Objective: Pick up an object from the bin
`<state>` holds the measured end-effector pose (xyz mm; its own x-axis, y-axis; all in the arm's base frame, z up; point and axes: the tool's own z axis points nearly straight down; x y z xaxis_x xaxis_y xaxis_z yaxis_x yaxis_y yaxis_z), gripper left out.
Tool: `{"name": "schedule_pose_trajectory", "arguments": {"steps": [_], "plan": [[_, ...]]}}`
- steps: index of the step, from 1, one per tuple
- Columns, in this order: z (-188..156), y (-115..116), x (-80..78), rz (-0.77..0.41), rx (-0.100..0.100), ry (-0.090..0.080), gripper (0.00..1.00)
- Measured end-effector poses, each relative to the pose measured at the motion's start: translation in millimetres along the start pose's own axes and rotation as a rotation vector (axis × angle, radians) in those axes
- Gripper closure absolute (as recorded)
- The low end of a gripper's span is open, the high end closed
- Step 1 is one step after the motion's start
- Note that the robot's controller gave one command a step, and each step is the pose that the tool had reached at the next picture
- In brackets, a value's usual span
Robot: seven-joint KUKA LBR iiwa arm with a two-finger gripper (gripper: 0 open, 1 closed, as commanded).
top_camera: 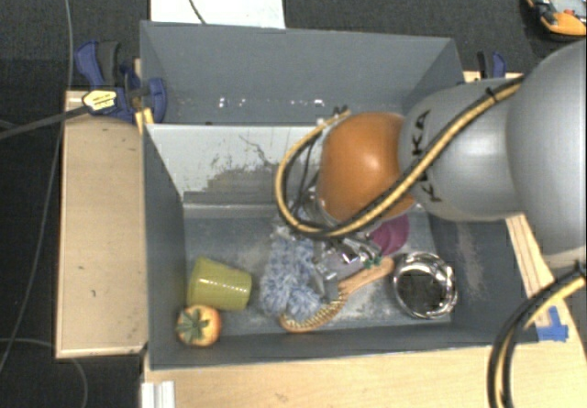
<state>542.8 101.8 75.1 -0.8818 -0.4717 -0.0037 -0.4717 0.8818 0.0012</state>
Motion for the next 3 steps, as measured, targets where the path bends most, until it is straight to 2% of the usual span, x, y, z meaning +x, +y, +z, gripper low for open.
{"name": "schedule_pose_trajectory", "arguments": {"steps": [1, 2, 3], "plan": [[2.1, -6.0, 1.0, -0.106, 0.001, -0.007, 0.00], [3.7, -4.2, -0.5, -0.059, 0.002, -0.005, 0.00], [0.1, -5.4, -0.9, -0.099, 0.001, -0.011, 0.00]]}}
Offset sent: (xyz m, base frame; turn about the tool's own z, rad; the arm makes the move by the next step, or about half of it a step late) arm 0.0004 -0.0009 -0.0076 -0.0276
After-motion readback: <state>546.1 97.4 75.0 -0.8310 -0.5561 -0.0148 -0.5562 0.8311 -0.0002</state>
